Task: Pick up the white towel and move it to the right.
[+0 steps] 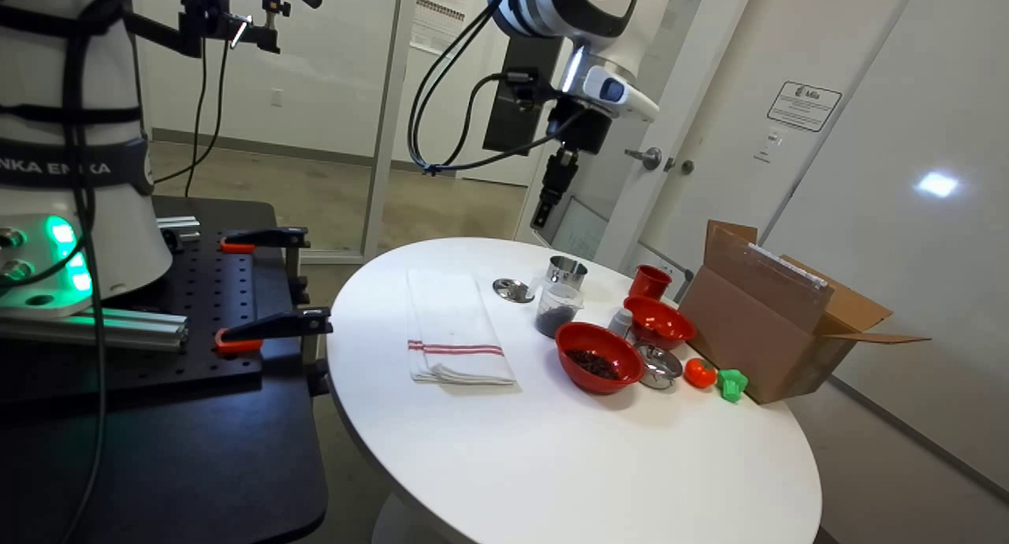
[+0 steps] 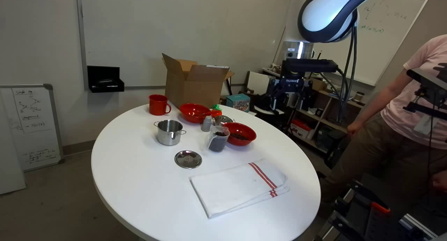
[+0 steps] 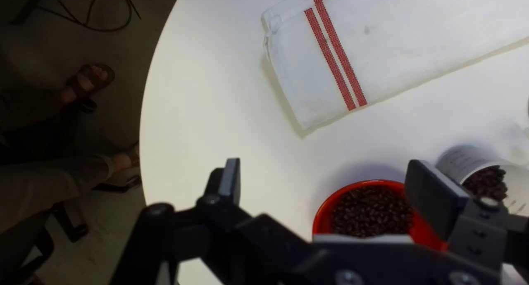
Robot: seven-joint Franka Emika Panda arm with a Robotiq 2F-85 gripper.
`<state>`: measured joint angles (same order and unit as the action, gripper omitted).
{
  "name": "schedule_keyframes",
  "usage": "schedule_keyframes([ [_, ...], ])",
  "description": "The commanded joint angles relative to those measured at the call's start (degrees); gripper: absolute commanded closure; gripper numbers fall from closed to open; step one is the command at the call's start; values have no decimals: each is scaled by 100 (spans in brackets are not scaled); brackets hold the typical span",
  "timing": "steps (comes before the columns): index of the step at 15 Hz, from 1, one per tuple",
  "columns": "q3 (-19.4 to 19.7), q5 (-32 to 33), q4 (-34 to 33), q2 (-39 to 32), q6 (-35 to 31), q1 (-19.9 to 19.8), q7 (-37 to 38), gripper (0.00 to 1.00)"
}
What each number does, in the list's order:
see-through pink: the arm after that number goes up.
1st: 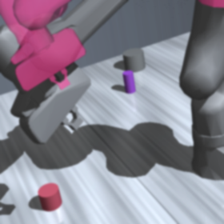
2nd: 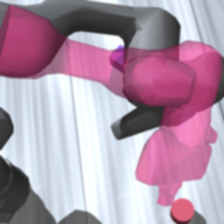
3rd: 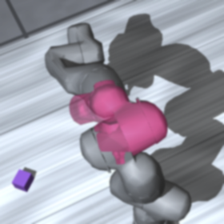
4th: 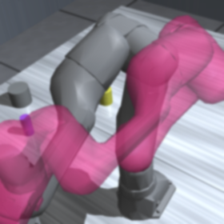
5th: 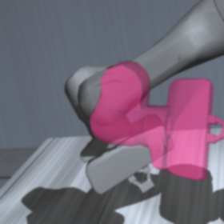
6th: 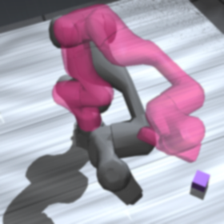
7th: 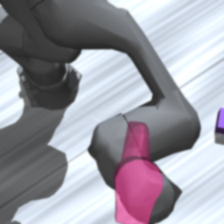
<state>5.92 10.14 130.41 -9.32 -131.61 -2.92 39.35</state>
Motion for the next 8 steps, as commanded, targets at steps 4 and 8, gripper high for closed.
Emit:
schedule_keyframes([
  [4,-13,-202,-519,-701,161,412,2352,0],
  [8,-46,-563,-802,-1340,-54,714,3691,0],
])
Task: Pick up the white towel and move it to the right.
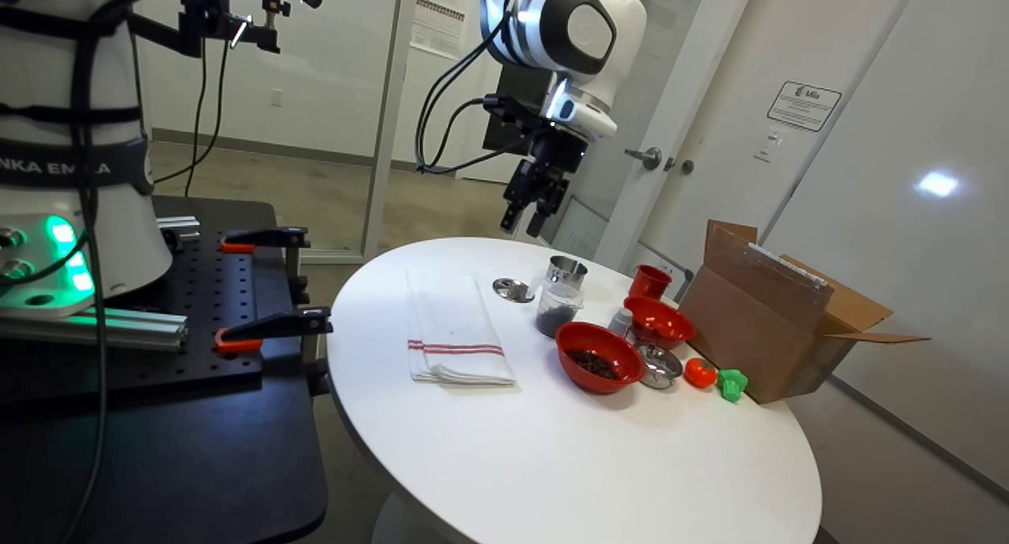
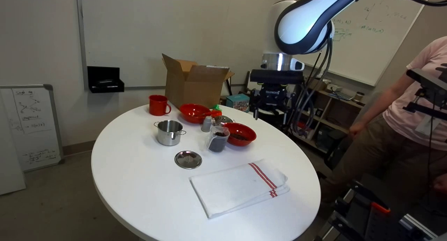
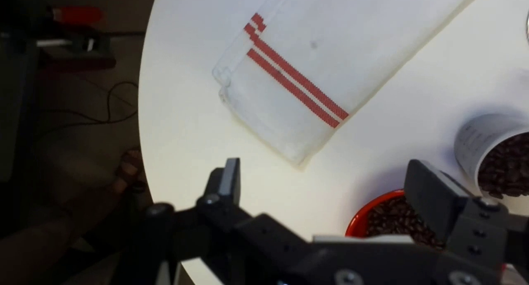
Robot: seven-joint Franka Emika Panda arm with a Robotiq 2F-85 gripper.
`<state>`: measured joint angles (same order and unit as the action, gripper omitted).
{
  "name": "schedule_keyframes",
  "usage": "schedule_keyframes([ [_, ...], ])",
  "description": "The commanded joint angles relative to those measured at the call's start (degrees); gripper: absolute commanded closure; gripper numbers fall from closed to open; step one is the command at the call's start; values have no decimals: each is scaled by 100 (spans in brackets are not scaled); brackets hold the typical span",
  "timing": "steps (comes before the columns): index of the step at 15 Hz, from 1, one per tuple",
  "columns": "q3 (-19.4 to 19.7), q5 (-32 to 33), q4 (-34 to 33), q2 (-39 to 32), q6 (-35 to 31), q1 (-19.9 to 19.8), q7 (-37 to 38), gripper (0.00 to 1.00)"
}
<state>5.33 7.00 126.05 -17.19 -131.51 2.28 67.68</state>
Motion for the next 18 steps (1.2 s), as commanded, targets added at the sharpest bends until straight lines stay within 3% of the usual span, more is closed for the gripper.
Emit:
schedule_keyframes([
  [1,28,-320,-418,-747,-153,250,1158,0],
  [9,109,-1067,-316,-1337,18,295,2875,0],
  [13,-213,-1721,-188,-1347,367,69,2421,0],
  [16,-40,-1284,-88,-1405,93,383,2616,0],
  [18,182,-808,68,-1363,-502,716,3050,0],
])
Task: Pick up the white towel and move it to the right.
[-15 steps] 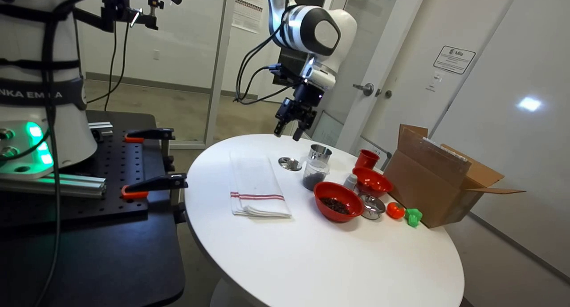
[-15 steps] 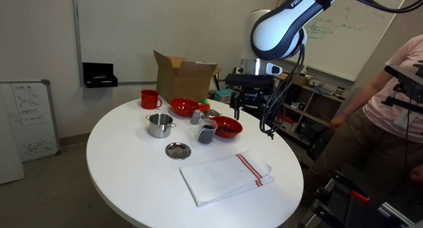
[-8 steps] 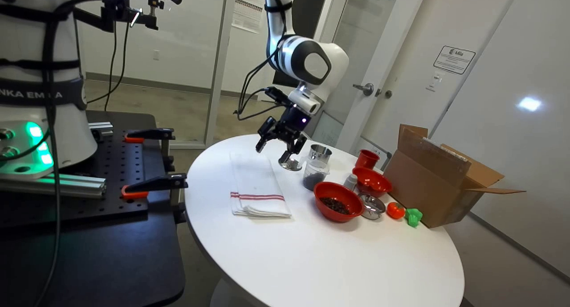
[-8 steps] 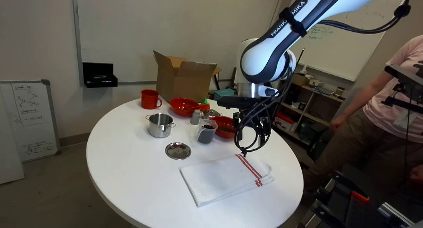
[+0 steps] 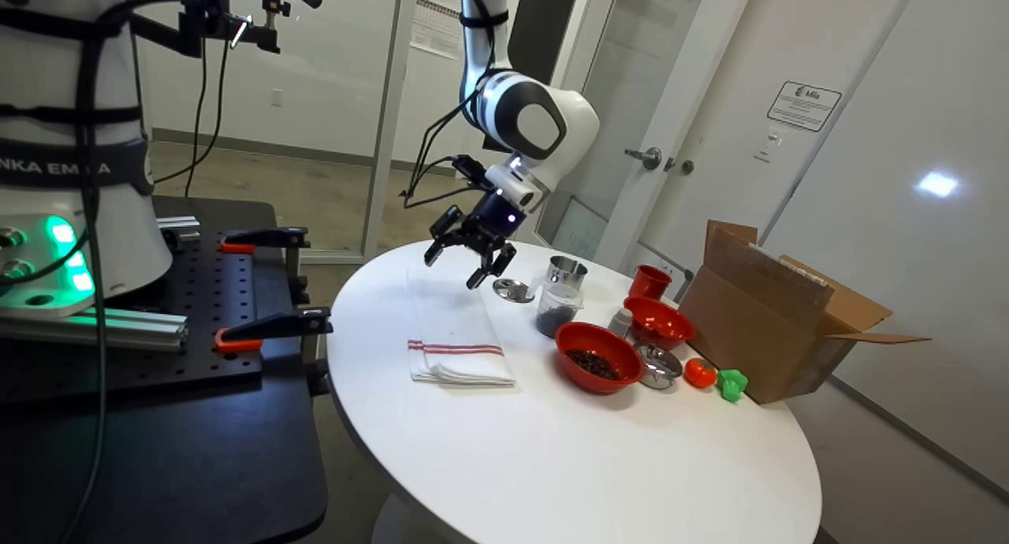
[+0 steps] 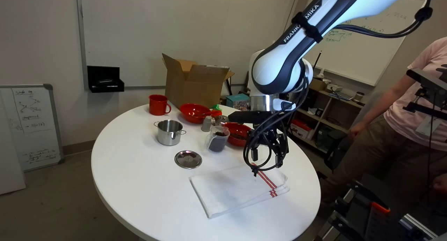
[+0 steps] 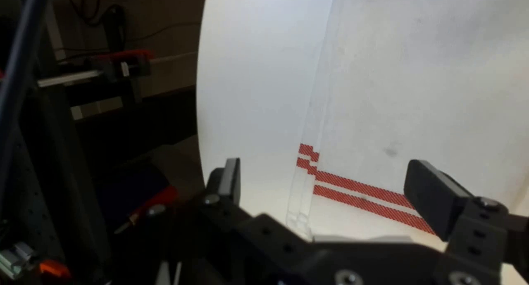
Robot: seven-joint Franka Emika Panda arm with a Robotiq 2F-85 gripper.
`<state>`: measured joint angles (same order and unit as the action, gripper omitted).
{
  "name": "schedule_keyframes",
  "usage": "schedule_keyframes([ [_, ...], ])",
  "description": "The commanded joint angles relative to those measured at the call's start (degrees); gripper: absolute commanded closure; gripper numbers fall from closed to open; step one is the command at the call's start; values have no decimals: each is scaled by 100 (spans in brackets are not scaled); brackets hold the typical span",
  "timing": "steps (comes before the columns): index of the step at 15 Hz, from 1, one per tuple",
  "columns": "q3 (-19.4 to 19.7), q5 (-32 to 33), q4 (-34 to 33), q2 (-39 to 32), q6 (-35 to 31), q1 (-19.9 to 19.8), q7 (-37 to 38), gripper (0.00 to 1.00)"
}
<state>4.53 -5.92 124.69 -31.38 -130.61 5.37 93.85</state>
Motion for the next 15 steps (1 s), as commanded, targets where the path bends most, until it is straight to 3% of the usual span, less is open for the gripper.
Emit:
schedule_keyframes([
  [1,332,644,261,67,-880,521,634,0],
  [4,477,885,410,71,-1672,823,1302,0],
  [8,403,581,465,14,-2194,858,1784,0],
  [9,290,437,444,26,-2075,736,1710,0],
  [15,364,717,214,-206,-1810,879,1653,0],
])
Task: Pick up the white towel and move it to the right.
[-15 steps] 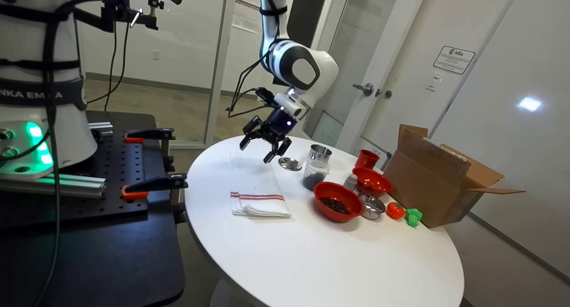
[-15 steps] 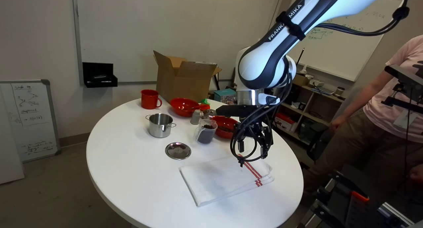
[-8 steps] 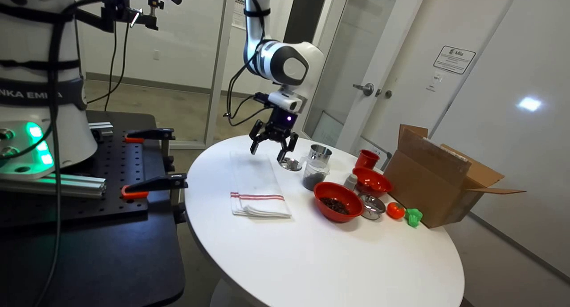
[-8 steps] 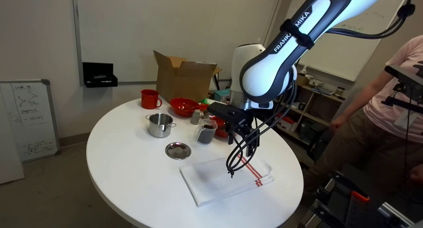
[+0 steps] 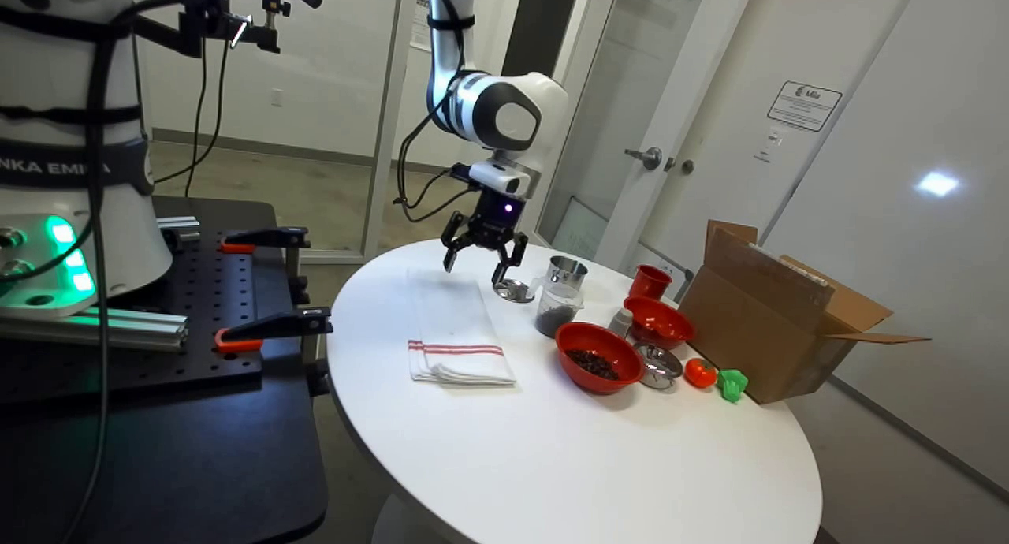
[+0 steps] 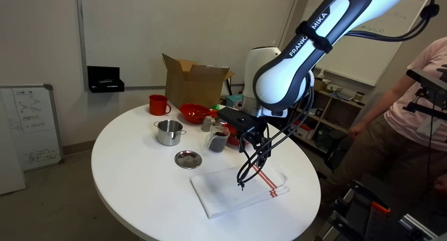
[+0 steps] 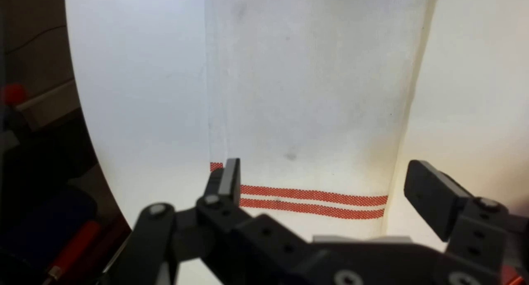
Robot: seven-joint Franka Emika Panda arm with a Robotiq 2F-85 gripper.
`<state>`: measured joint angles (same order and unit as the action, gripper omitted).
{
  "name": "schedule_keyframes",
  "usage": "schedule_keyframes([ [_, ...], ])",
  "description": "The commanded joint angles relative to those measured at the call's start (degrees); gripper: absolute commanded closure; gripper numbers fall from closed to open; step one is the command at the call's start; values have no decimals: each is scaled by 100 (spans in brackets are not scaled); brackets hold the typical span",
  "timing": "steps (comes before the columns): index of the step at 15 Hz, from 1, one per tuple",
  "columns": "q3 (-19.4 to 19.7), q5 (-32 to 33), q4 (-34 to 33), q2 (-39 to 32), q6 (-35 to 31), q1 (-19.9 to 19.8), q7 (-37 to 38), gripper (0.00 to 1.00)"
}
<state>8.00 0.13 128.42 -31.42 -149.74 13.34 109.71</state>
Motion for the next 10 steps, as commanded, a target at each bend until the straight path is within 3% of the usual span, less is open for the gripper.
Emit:
schedule_keyframes([
  [1,-86,47,-247,-341,44,31,-9,0],
  [10,-259,-159,-698,-1254,-739,42,-128,0],
])
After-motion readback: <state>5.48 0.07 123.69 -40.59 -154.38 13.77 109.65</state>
